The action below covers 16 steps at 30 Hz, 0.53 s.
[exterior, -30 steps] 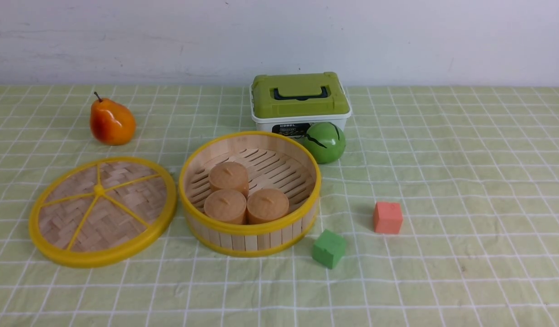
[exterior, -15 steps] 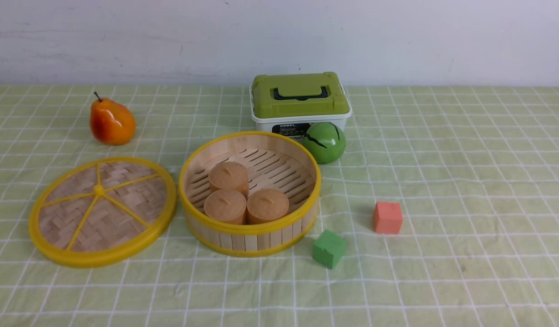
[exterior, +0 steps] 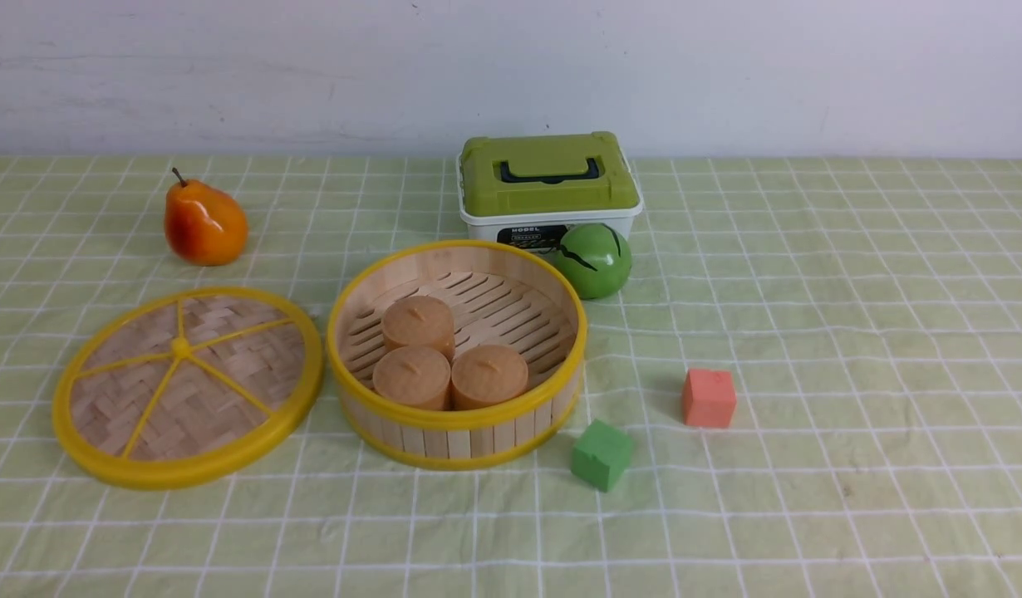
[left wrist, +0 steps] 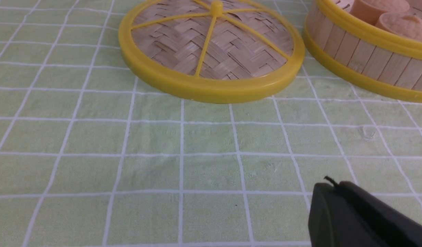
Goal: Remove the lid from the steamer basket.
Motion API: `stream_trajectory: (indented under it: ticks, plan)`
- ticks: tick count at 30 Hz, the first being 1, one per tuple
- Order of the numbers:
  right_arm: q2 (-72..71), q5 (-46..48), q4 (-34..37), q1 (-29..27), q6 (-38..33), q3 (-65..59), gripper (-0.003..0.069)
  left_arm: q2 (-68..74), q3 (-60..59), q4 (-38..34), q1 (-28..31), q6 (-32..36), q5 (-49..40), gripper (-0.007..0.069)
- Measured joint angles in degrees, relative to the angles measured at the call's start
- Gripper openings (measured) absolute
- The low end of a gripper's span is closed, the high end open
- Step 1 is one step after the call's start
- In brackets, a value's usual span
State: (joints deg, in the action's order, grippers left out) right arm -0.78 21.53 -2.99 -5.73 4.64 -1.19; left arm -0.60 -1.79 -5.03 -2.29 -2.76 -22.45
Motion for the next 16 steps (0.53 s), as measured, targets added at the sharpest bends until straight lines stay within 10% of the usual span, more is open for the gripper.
stream_trajectory:
  ticks: [16]
  plan:
    - [0.0, 0.0, 0.0, 0.0, 0.0, 0.0, 0.0241, 0.0, 0.0, 0.05, 0.0, 0.0, 0.0, -0.0001]
